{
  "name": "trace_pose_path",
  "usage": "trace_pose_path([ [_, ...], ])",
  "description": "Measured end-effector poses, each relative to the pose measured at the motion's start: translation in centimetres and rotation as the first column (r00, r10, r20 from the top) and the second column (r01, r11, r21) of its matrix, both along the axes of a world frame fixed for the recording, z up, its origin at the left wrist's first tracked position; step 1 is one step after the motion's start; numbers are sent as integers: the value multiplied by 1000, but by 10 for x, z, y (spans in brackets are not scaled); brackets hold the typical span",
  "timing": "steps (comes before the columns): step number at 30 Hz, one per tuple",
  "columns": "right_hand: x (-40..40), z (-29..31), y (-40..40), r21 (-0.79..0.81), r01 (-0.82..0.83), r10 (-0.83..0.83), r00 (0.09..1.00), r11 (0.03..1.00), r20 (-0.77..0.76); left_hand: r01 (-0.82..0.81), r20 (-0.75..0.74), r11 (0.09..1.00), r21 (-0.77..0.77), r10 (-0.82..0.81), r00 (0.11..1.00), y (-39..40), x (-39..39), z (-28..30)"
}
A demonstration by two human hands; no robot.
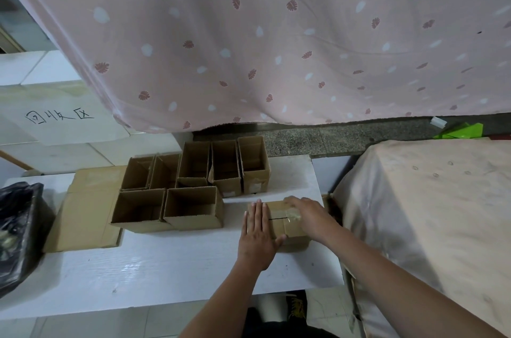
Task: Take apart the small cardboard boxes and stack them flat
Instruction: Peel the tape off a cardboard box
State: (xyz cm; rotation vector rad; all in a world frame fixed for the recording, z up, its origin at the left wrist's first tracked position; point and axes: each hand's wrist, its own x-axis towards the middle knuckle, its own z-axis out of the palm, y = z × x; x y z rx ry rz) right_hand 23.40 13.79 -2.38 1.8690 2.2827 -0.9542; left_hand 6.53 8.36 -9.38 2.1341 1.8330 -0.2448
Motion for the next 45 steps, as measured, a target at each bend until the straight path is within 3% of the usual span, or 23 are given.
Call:
trace_pose_path([
  [3,-2,-4,1,-59,-25,26,999,998,32,10,-57,1000,12,-10,998,-1,2,2],
  [11,2,2,2,44,13,-11,999,999,-39,-40,-85,990,-134,29,996,12,36,22],
  [25,109,1,15,65,244,-231,960,968,-160,-81,-43,995,-50,79,996,7,35,1],
  [33,102,-18,21,-12,220,-214,933,975,-290,-110,-98,991,-80,102,990,17,63,9],
  [37,109,-23,23,-105,194,-218,923,975,-318,-49,-14,992,-116,47,999,25,84,12],
  [41,117,-25,21,-68,234,-243,916,970,-319,-26,-50,992,-127,20,999,31,99,7],
  [45,119,-26,24,28,182,-166,939,983,-302,-22,-85,996,-86,15,996,35,101,-3],
])
